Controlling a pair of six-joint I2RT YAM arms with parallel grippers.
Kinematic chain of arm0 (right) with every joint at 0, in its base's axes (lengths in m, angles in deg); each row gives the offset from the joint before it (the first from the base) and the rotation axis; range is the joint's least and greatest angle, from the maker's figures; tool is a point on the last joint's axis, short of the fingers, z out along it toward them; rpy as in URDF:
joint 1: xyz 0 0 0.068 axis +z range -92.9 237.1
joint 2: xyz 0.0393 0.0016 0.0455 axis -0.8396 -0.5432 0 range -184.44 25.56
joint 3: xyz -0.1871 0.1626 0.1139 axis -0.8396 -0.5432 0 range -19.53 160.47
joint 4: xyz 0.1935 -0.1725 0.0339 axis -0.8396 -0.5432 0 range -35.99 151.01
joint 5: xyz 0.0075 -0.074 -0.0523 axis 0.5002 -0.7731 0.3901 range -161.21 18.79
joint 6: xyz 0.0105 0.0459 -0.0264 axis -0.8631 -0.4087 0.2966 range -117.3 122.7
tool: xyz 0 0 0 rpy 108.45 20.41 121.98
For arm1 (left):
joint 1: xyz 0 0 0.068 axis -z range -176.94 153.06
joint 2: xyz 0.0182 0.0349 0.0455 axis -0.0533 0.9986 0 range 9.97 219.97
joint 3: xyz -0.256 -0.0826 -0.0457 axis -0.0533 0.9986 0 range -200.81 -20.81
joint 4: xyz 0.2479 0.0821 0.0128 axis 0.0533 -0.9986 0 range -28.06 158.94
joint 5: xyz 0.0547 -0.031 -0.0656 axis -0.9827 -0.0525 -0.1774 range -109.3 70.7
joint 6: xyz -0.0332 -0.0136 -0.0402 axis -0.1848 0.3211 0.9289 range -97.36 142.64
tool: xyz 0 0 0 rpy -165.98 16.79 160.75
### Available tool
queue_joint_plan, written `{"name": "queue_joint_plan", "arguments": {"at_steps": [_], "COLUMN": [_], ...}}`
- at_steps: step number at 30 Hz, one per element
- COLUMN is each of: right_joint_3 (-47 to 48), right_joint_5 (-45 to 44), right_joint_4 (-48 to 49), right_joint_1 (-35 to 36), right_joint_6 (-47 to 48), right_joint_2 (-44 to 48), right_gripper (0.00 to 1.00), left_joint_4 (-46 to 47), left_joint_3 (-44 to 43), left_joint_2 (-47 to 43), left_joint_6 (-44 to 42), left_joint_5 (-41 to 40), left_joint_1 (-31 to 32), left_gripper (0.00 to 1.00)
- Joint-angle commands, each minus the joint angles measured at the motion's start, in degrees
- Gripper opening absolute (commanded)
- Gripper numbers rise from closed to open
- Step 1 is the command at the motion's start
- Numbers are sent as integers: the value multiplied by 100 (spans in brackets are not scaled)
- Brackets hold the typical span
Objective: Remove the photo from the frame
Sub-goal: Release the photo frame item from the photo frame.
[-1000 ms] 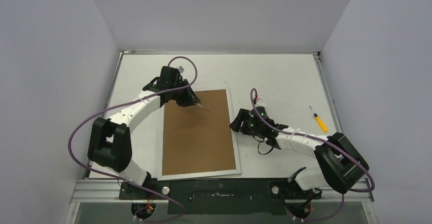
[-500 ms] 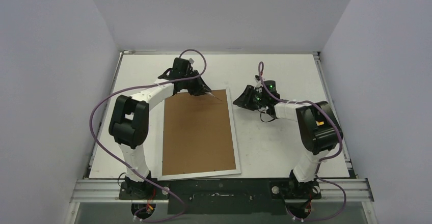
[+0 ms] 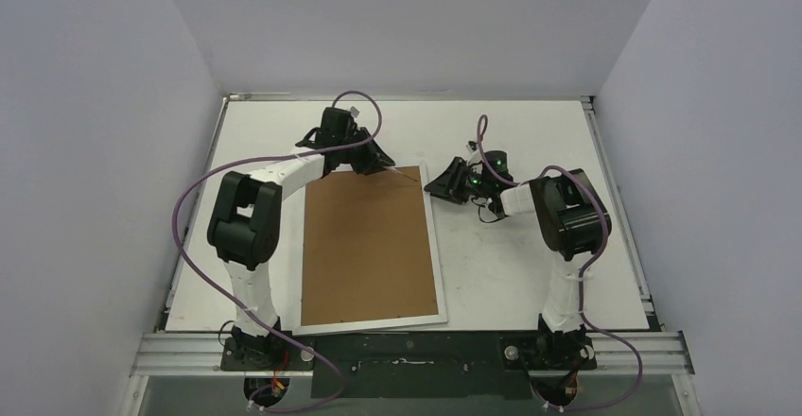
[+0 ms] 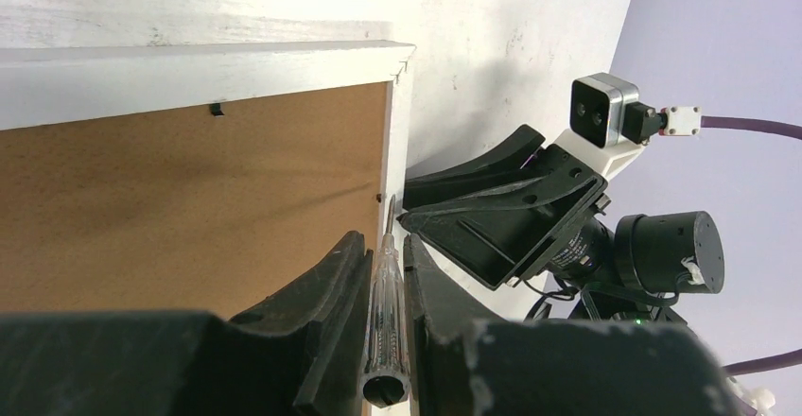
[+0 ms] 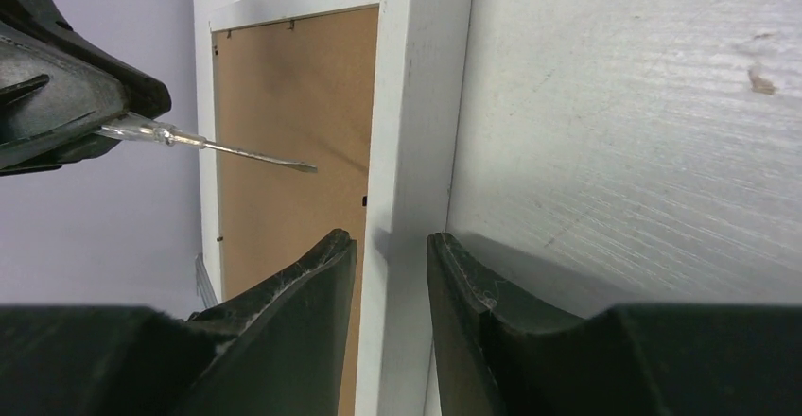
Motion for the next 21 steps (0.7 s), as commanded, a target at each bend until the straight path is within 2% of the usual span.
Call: {"name": "queue_joint_plan", "arguments": {"at_steps": [1,8,12,16,21], "right_joint_3": [36,56,73,126,230], "right_joint_5": [282,224,187,215,195], "right_joint_4": [827,679,573,516,265], "right_joint_1": [37,88,88,123,174], "right_joint_6": [-185,-73,-11,21,127], "right_joint_2": [-83,-161,-161,-205,-258], "right_gripper": [34,20,19,27,27], "left_joint_4": [74,-74,-146,-215,-291], "left_joint_3": [-99,-80,-80,-91,-152], "left_joint_2": [55,157,182,201,277], "left_joint_6": [-46,-96,-94,-131,-131], "left_joint_5": [46,38,-3,-44,5], "left_joint_1": [-33,-32,-23,-17,2], "left_gripper": [0,0,0,0,0]}}
